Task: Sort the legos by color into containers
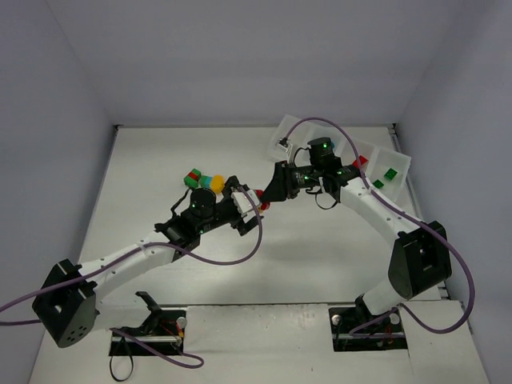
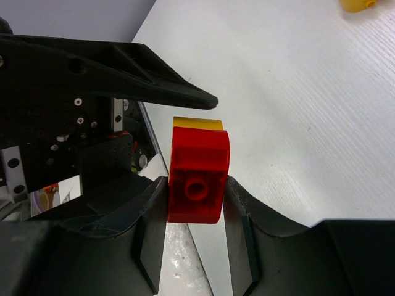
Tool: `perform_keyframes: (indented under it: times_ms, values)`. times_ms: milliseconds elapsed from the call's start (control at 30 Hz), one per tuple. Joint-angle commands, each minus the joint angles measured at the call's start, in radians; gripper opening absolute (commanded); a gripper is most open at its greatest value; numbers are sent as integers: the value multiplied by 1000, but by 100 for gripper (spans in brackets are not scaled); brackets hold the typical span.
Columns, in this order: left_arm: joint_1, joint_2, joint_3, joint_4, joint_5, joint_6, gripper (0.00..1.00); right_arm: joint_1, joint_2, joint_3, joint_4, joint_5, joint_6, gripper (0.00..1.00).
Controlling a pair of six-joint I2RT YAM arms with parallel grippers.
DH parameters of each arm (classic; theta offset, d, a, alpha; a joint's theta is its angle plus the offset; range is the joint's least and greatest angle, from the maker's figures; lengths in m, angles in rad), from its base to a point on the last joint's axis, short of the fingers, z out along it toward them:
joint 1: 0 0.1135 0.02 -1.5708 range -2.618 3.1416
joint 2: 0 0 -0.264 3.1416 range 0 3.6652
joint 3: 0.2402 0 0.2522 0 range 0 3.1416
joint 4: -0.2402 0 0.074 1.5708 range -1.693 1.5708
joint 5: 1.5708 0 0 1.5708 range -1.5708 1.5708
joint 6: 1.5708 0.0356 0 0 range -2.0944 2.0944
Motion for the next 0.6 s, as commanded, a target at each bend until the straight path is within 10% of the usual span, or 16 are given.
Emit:
perform_keyframes:
  times_ms: [0, 567]
  values:
    - [8, 9, 55, 59, 18, -10, 82, 0, -52, 27, 47, -50, -2, 0]
    - [8, 70, 101, 86, 10, -21, 82, 3, -26, 34, 78, -56, -6, 0]
